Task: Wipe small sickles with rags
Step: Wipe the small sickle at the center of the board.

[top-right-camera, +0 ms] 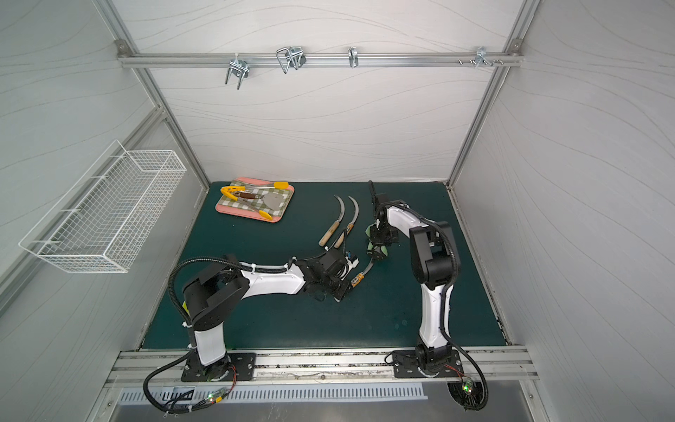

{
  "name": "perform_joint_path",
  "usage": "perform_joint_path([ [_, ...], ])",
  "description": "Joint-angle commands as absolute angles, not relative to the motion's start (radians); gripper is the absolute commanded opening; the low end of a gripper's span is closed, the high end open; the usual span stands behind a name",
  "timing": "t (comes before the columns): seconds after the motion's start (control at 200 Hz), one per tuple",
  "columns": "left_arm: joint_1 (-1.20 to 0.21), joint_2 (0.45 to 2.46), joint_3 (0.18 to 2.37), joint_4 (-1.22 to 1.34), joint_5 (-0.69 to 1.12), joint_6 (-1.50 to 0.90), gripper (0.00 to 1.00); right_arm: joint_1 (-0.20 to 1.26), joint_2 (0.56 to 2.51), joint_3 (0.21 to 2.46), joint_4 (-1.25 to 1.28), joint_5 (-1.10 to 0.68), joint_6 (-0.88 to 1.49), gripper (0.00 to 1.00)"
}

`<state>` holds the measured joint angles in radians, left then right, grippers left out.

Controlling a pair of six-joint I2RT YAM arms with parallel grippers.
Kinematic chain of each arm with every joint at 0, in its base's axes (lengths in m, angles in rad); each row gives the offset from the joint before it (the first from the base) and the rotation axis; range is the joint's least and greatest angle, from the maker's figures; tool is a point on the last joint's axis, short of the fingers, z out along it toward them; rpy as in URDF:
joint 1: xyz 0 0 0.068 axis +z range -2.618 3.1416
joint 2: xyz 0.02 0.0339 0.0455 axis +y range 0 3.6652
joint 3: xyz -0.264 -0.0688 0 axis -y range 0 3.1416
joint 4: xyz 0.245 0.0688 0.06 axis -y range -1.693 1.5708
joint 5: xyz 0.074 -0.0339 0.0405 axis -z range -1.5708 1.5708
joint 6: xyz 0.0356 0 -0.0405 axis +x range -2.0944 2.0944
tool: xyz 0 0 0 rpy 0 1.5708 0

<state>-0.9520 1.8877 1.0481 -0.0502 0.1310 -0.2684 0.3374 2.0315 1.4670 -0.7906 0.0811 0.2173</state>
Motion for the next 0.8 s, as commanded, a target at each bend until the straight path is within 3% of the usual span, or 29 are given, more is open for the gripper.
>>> perform_joint_path([
  [0.0,-0.956,1.947,1.062,-0.03,0.096,-0.269,0.0,0.394,2.04,1.356,-0.905,0.029,0.222,0.12],
  [0.445,-0.956,1.971,1.049,0.02,0.104,-0.29,0.0,0.41,1.733,1.089,-0.802,-0.277,0.301,0.13],
  [0.645,-0.955,1.962,1.03,0.028,0.107,-0.298,0.0,0.346,1.639,1.243,-0.875,-0.238,0.288,0.13],
  [0.795,-0.956,1.954,1.025,0.015,0.11,-0.295,0.0,0.306,1.689,1.423,-0.887,-0.133,0.279,0.14],
])
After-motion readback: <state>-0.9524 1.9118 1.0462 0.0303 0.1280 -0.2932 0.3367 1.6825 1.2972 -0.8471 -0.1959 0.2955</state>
